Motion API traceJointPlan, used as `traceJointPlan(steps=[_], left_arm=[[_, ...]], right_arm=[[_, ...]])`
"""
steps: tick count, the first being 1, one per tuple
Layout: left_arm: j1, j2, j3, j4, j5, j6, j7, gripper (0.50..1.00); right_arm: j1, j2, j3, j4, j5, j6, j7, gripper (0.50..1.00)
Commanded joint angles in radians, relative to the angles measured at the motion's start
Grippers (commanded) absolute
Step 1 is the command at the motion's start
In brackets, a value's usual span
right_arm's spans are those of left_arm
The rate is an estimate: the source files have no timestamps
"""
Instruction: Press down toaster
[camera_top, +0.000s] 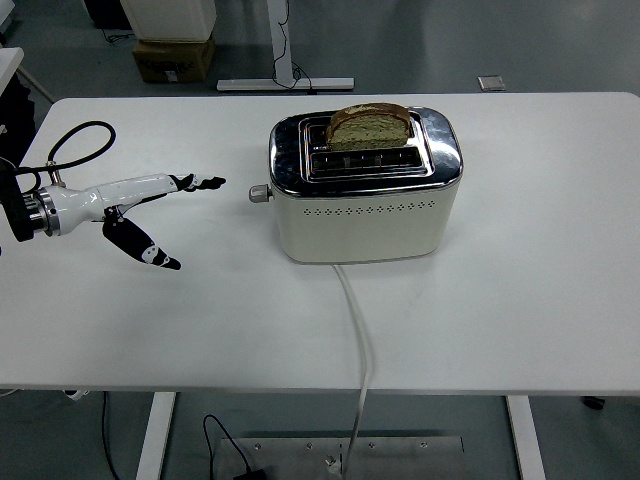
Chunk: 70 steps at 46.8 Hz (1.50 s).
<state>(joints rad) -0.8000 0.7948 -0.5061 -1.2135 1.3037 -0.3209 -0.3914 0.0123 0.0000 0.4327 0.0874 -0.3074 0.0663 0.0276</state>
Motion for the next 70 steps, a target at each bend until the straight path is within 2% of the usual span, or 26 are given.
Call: traceJointPlan(steps=[1,6,70], left_arm=[[0.005,-0.003,0.0,0.008,-0.009,0.008,0.0,1.0],[0.013,-0.032,0.0,0.022,-0.009,0.008,0.0,1.0],[0.007,-0.143,0.009,0.077,-0.006,0.008,0.005,1.0]], right_arm=[[0.0,0.0,0.0,0.0,0.001,0.001,0.0,0.998],[0.0,0.0,0.0,0.0,0.001,0.0,0.0,0.998],[0.0,0.0,0.0,0.0,0.001,0.0,0.0,0.998]])
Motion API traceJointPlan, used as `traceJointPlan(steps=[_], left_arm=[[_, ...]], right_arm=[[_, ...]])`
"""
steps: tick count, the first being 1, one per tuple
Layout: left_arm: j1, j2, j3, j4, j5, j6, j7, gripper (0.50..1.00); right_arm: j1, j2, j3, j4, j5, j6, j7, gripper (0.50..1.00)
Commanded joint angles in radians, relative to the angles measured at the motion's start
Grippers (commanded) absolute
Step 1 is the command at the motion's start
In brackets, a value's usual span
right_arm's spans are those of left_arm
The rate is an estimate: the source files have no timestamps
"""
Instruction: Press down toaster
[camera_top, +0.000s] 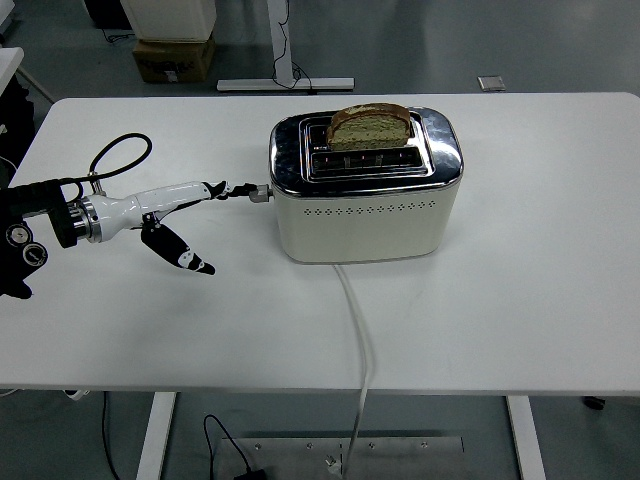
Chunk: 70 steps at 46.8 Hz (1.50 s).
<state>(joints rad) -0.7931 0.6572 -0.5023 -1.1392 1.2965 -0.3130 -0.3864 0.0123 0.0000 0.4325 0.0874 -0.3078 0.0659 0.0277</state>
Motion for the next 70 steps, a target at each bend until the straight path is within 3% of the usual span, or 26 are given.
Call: traceJointPlan(steps=[1,70], left_arm=[[0.0,-0.007,0.005,0.003,0.001,0.0,0.0,1.0],[0.031,-0.065,0.034,0.067,0.0,0.002,0.001,1.0]], right_arm=[[0.0,0.0,0.0,0.0,-0.001,0.0,0.0,0.998],[0.0,0.0,0.0,0.0,0.001,0.0,0.0,0.998]])
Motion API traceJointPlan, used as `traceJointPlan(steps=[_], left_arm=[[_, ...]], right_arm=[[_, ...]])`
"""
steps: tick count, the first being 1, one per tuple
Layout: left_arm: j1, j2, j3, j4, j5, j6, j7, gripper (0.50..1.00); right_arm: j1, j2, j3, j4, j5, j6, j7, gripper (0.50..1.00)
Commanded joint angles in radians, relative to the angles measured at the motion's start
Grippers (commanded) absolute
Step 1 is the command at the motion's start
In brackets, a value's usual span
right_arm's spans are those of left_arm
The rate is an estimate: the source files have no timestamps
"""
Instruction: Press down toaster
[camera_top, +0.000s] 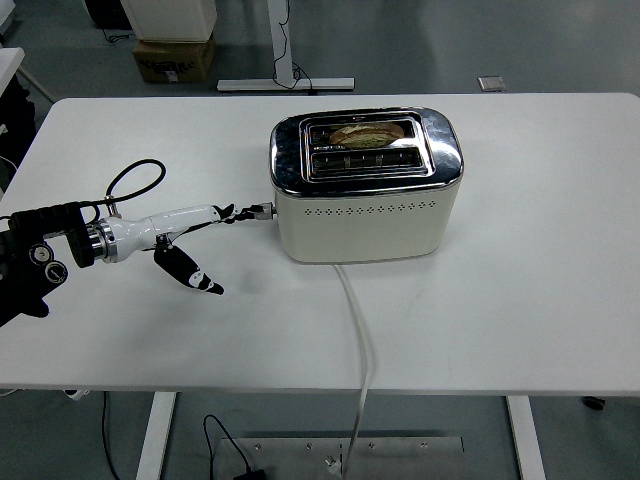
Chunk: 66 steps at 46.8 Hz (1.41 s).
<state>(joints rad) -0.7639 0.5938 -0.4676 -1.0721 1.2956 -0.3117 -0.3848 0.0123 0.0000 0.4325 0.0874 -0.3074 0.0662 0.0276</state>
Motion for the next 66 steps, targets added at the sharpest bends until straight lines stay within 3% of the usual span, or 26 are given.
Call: traceJointPlan(steps=[1,66], left_arm=[[0.002,-0.002,0.001,0.001,0.001,-0.001,0.0,1.0],[0.035,-0.017,0.012,0.054,-0.036,0.006,-0.005,1.0]], right_arm=[[0.0,0.0,0.0,0.0,-0.001,0.0,0.0,1.0],[0.0,0.0,0.0,0.0,0.001,0.0,0.0,0.998]])
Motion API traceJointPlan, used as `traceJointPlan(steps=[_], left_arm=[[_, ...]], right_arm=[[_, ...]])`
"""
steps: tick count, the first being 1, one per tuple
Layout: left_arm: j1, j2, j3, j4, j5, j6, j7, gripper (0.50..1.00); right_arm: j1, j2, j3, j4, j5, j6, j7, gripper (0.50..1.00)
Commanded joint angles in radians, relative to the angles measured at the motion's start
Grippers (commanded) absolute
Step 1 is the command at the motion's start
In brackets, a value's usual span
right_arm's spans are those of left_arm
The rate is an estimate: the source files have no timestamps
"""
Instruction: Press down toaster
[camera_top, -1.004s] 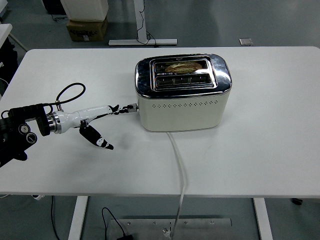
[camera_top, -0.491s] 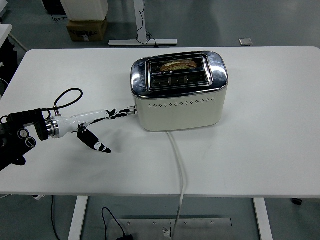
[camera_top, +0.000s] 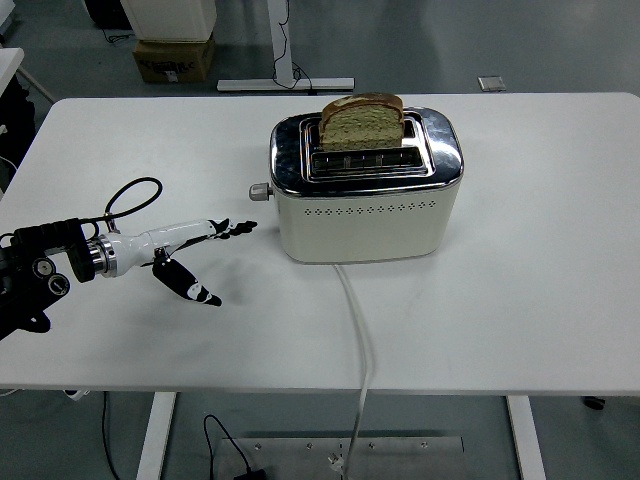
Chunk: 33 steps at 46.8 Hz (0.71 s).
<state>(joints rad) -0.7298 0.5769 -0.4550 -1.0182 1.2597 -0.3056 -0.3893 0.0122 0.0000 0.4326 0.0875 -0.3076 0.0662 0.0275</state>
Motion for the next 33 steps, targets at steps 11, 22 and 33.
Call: traceJointPlan(steps=[11,22,33], left_arm=[[0.001,0.003,-0.001,0.0,-0.02,0.0,0.0,1.0],[0.003,0.011,-0.002,0.0,-0.091,0.0,0.001,1.0],[-0.014,0.052,-0.008,0.061,-0.242,-0.001,0.001,1.0]], right_arm=[[0.0,0.0,0.0,0.0,0.001,0.0,0.0,0.998],[0.0,0.0,0.0,0.0,-0.001,0.0,0.0,0.998],[0.0,0.0,0.0,0.0,-0.001,0.0,0.0,0.998]])
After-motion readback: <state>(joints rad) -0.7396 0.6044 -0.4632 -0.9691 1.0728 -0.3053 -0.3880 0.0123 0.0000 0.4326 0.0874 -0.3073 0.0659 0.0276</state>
